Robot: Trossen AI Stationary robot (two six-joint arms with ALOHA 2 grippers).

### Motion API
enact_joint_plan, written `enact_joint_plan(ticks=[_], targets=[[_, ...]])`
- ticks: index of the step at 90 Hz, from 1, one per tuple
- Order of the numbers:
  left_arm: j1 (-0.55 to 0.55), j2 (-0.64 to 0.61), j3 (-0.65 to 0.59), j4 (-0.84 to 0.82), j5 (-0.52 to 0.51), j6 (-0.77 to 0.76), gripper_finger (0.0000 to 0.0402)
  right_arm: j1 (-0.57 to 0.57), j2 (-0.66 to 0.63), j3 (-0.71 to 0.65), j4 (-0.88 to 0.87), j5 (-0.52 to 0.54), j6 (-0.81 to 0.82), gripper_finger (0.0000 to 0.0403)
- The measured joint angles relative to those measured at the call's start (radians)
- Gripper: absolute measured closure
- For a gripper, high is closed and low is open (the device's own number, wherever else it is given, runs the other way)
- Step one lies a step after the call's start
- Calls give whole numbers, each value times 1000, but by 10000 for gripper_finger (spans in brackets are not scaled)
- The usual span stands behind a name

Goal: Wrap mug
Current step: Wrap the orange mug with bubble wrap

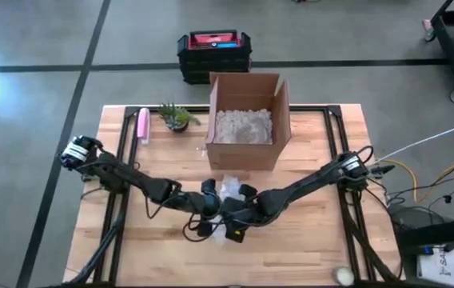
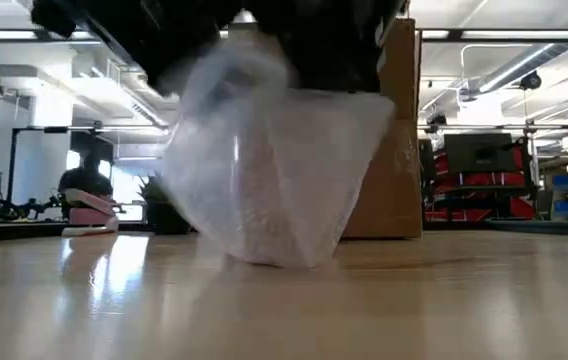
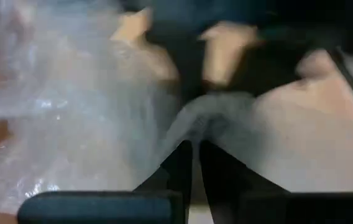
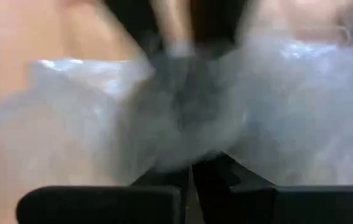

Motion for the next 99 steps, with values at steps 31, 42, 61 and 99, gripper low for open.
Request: enact_joint_plan(ticks=[31, 42, 61, 99], targets=[[-26, -136, 1, -257, -204, -7, 381, 4, 1, -2, 24, -2, -26, 395], [6, -101, -75, -80, -249, 26, 381, 4, 2, -3, 51, -2, -38, 395], [26, -29, -113, 222, 7, 56, 381, 3, 2, -3, 53, -4, -38, 395], [24, 114, -107, 219, 21, -1, 381, 9, -59, 96, -94, -62, -36, 395]])
